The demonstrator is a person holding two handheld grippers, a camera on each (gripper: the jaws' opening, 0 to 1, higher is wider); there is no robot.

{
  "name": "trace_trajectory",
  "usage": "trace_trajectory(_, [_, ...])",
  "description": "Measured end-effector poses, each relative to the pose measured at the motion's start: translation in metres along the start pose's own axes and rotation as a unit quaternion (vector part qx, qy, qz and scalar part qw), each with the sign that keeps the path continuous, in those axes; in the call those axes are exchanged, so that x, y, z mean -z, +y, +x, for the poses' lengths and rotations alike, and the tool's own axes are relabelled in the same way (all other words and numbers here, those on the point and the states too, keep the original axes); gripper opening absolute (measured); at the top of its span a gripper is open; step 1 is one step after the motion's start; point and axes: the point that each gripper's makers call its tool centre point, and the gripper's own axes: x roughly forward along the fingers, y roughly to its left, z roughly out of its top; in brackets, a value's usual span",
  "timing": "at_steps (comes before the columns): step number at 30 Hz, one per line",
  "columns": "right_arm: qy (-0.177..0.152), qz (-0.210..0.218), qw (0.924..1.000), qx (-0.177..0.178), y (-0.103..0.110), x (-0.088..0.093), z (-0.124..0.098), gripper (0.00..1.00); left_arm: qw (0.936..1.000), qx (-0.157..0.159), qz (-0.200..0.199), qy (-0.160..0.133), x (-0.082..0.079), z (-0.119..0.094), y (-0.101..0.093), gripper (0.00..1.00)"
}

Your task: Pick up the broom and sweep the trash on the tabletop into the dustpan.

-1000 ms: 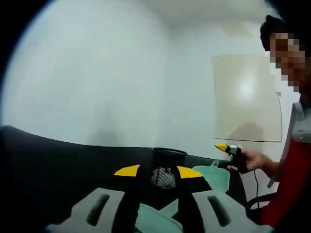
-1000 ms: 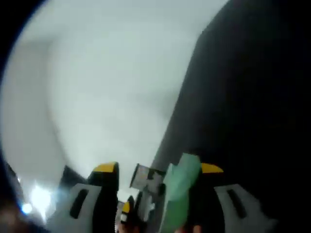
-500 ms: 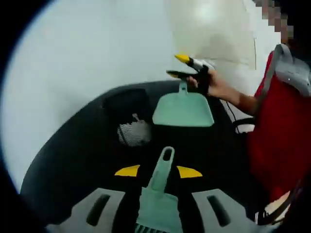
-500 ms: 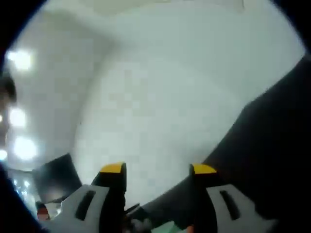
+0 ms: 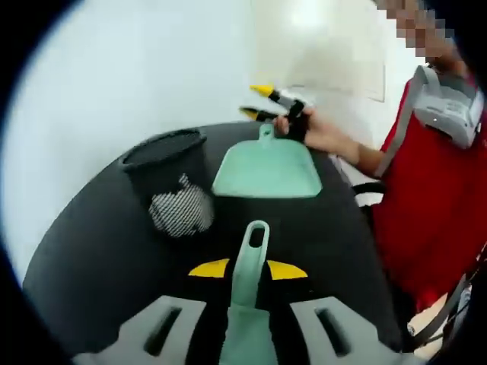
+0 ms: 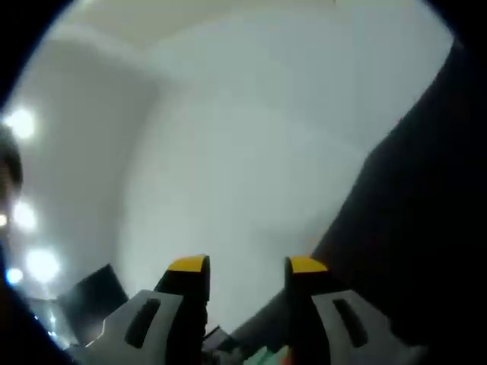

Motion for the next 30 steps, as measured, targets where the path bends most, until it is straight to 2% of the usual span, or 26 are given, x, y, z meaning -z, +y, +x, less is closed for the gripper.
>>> trace_trajectory(3, [-0.006,0.012,0.9999,0.002,0.001,-0.001,-0.003,0.4,0.9993,0.014,0.012,-0.034,-0.026,0.005,-0.02,0.15])
trace_trajectory(6, [-0.006,0.015,0.9999,0.004,0.0,0.0,-0.002,0.4,0.9977,0.032,0.007,-0.06,-0.049,0.016,-0.034,0.14])
trace_trajectory(9, [-0.002,0.015,0.9999,0.005,0.002,0.002,-0.003,0.4,0.9975,0.036,0.01,-0.059,-0.06,0.029,-0.041,0.14])
trace_trajectory(12, [-0.002,0.018,0.9998,0.005,0.0,0.001,-0.003,0.4,0.9966,0.045,0.014,-0.068,-0.078,0.044,-0.047,0.13])
trace_trajectory(14, [-0.004,0.02,0.9998,0.006,0.0,0.002,-0.004,0.4,0.9961,0.047,0.015,-0.073,-0.09,0.053,-0.046,0.13])
trace_trajectory(18, [-0.012,0.017,0.9997,0.01,-0.001,-0.002,-0.005,0.39,0.9961,0.032,0.0,-0.083,-0.107,0.07,-0.027,0.13])
trace_trajectory(22, [-0.018,0.017,0.9996,0.013,-0.005,-0.005,-0.004,0.39,0.9946,0.033,0.003,-0.098,-0.124,0.085,-0.024,0.13])
trace_trajectory(24, [-0.02,0.018,0.9996,0.014,-0.003,-0.005,-0.005,0.39,0.9948,0.018,0.002,-0.1,-0.131,0.093,-0.016,0.13])
trace_trajectory(30, [-0.03,0.022,0.9991,0.019,-0.012,-0.011,-0.006,0.38,0.9935,0.02,0.021,-0.11,-0.15,0.116,-0.019,0.13])
